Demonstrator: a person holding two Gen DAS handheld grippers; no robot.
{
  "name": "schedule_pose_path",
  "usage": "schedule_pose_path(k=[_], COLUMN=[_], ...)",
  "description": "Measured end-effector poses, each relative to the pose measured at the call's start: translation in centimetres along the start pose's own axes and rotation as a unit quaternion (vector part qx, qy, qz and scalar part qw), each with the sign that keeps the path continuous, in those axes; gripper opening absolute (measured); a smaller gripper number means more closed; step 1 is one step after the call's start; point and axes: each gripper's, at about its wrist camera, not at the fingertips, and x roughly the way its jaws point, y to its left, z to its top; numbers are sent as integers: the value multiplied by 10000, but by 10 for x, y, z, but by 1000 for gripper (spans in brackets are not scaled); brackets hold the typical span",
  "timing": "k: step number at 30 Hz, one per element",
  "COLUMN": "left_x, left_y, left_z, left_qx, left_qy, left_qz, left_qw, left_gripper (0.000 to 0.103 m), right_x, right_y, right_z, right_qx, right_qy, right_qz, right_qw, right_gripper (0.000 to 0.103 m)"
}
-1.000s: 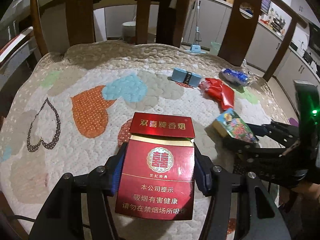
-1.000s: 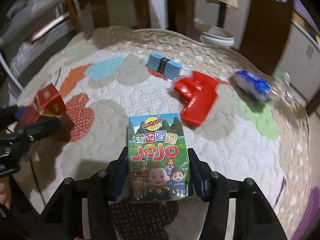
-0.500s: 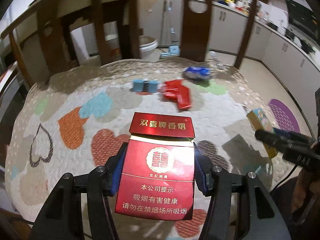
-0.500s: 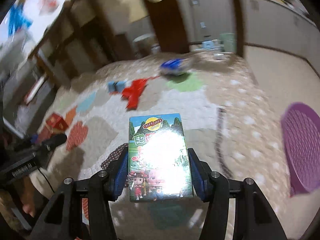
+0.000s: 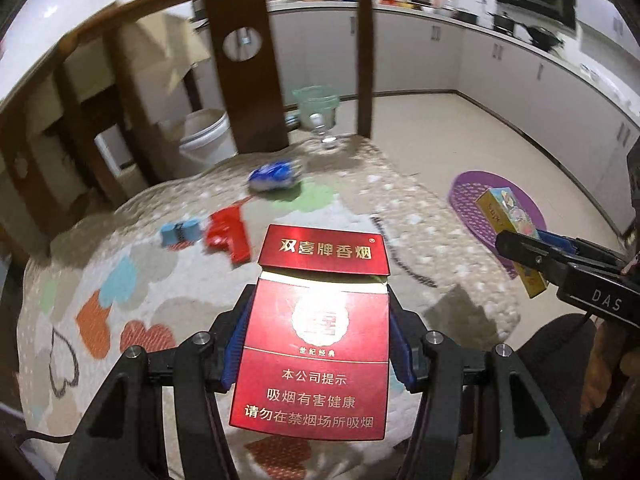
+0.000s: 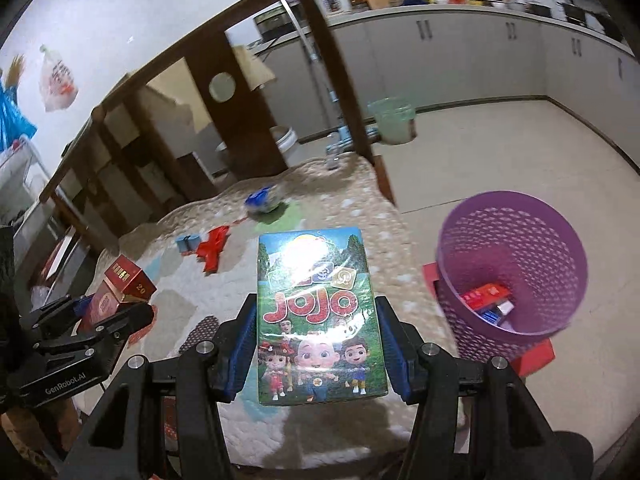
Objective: Collect trash
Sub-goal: 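Carry the cigarette pack and JOJO box over the purple basket with both tools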
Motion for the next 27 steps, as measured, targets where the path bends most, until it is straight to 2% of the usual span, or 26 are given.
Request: schedule_pose_path(k=[14, 27], left_x=[-6, 11], left_y=[-56, -84], left_z=[22, 32], left_qx=[583, 564], left_qy=[-169, 161], left_qz=[-18, -347], left_qw=[9982, 9977], left_gripper=[57, 57], right_x=[-37, -45], right_y=[-29, -52], right_z=[-4, -8], right_qx=[222, 383], right_qy=[-430, -459], right_qz=[-299, -614], right_qw=[9984, 9963], right_gripper=[60, 60])
